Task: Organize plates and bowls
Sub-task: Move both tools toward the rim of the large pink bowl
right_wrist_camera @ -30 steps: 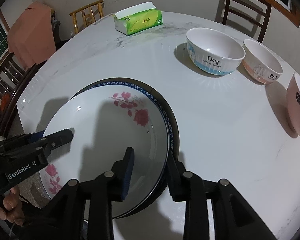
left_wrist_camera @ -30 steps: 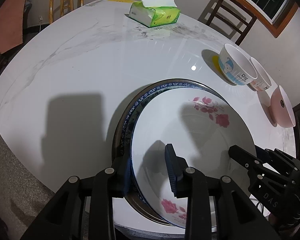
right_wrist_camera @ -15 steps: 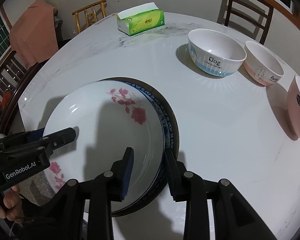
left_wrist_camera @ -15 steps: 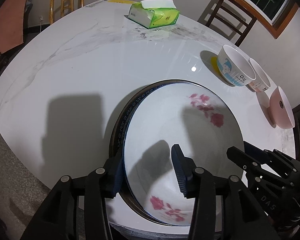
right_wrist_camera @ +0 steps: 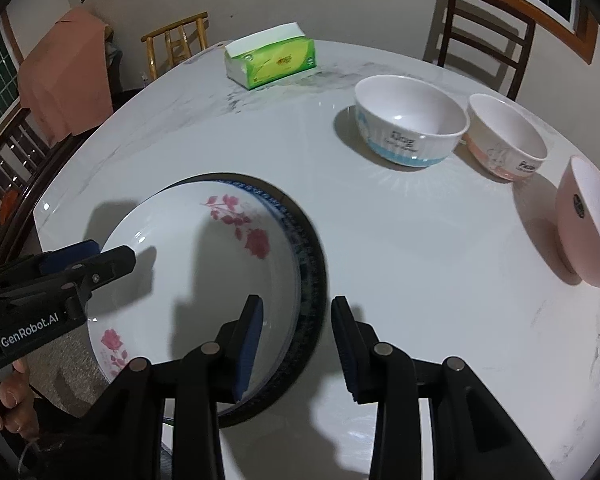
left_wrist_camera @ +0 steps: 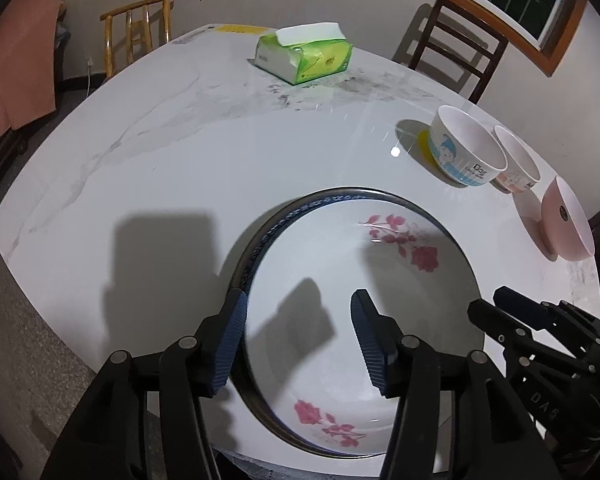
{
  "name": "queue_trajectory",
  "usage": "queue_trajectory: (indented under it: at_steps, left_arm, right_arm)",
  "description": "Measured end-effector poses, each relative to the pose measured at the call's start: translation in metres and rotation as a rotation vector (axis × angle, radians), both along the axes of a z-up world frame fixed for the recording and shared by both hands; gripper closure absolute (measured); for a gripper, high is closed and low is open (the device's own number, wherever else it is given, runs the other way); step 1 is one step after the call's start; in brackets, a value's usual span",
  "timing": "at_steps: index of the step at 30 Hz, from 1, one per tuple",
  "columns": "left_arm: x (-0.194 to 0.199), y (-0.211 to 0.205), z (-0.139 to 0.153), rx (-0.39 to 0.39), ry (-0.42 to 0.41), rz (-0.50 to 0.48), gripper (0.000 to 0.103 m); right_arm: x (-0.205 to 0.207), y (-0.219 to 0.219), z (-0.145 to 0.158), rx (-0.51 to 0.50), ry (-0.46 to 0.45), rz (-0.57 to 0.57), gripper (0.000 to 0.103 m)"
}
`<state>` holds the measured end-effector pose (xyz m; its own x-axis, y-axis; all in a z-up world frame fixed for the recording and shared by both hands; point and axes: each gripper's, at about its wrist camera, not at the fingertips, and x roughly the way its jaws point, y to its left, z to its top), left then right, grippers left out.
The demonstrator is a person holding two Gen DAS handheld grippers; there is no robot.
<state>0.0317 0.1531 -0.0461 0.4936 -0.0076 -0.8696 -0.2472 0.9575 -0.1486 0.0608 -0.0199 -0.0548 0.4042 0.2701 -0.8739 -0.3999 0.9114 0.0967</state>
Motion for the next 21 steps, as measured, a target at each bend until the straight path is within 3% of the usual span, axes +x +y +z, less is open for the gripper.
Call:
queue_trajectory:
  at_steps: [13, 21]
  left_arm:
    - [0.02, -0.053, 0.009, 0.025, -0.014, -0.098, 0.047]
    - [0.047, -0.119, 0.008, 0.014, -0.003, -0.227, 0.043]
  right_arm:
    - [0.007, -0.067, 0.002, -0.001, -0.019, -0.139, 0.067]
    - [0.008, -0.153, 0.0, 0.038, 0.008, -0.29, 0.067]
